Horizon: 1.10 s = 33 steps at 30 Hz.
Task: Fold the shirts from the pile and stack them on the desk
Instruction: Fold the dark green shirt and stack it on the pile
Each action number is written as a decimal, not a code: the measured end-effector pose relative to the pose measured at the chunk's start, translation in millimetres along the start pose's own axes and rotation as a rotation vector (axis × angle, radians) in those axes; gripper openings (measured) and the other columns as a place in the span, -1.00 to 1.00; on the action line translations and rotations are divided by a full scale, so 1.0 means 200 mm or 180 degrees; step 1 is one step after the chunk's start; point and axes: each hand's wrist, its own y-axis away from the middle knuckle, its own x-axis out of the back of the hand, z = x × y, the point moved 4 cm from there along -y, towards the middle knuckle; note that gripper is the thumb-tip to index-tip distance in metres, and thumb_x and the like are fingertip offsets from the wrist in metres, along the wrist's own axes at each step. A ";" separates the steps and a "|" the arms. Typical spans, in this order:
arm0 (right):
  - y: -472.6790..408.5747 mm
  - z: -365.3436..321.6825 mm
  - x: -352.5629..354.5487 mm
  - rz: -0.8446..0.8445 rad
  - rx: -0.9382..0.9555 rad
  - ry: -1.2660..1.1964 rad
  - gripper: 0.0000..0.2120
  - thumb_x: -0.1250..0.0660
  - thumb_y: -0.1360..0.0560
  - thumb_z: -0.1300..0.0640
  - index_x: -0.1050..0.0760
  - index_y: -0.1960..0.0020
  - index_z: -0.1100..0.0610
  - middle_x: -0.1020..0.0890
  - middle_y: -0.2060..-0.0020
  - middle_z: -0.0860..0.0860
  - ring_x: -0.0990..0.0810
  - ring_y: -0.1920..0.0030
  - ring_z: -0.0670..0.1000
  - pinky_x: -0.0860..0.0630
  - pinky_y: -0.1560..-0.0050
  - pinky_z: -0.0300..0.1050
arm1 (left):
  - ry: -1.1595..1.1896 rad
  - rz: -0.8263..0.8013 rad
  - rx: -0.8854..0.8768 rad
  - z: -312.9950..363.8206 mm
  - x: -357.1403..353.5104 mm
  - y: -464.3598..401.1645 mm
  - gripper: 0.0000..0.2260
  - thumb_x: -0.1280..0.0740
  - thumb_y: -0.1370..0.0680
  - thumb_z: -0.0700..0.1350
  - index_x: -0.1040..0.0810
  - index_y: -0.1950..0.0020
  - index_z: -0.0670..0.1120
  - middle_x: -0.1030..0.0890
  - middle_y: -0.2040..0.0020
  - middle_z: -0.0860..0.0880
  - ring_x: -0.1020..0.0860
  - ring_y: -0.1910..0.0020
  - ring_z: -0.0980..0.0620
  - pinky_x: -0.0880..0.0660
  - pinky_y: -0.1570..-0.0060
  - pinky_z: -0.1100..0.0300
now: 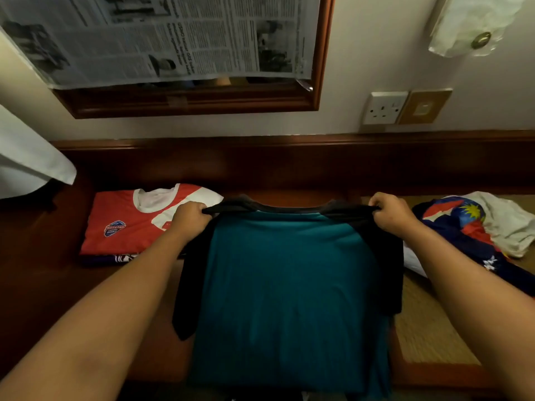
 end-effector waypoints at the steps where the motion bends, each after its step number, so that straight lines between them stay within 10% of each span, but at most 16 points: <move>1: -0.04 -0.01 -0.01 -0.0031 -0.0011 0.0079 -0.83 -0.22 -0.54 0.28 -0.52 -0.06 0.10 -0.57 0.01 0.14 -0.56 0.06 0.14 -0.54 0.10 0.04 | 0.0308 -0.0099 0.0029 -0.01 -0.01 -0.04 -0.71 -0.36 -0.54 -0.08 -0.45 0.37 -0.08 -0.50 0.38 -0.08 -0.41 0.39 0.00 -0.24 0.43 0.17; 13: -0.57 -0.11 -0.17 -0.0093 -0.0479 0.0622 -0.64 -0.20 -0.58 0.24 -0.42 -0.37 0.11 -0.51 -0.22 0.18 -0.51 -0.16 0.22 -0.52 -0.14 0.12 | -0.0385 -0.0403 -0.0367 -0.08 -0.15 -0.69 -0.81 -0.30 -0.58 -0.01 -0.56 -0.04 -0.12 -0.59 0.09 -0.15 -0.55 0.05 -0.18 -0.47 0.09 0.06; 23: -0.51 -0.08 -0.41 0.1175 0.0025 0.0325 -0.68 -0.22 -0.55 0.18 -0.42 -0.29 0.24 -0.45 -0.15 0.30 -0.44 -0.15 0.33 -0.39 -0.15 0.14 | -0.0511 0.0492 -0.0383 -0.05 -0.39 -0.57 -0.59 -0.34 -0.52 -0.05 -0.43 -0.34 -0.10 -0.40 -0.28 -0.22 -0.33 -0.26 -0.28 -0.32 -0.20 -0.13; 27: 0.14 0.00 -0.94 0.0284 0.0484 0.0483 -0.53 -0.10 -0.55 -0.01 -0.40 -0.33 0.26 -0.43 -0.28 0.27 -0.42 -0.29 0.30 -0.37 -0.27 0.15 | -0.0834 -0.0098 -0.0809 -0.17 -0.77 0.01 -0.61 -0.23 -0.51 -0.01 -0.46 -0.30 -0.10 -0.45 -0.29 -0.19 -0.43 -0.24 -0.25 -0.42 -0.15 -0.13; 33: 0.39 0.31 -1.16 -0.0611 -0.0038 0.0958 -0.43 0.12 -0.64 -0.15 0.13 -0.58 0.04 0.18 -0.56 0.04 0.22 -0.55 0.10 0.13 -0.50 0.11 | -0.1283 -0.0836 -0.0573 -0.36 -1.04 0.45 -0.49 -0.18 -0.60 0.10 -0.20 -0.54 0.02 -0.15 -0.55 -0.12 -0.16 -0.51 -0.19 -0.21 -0.40 -0.14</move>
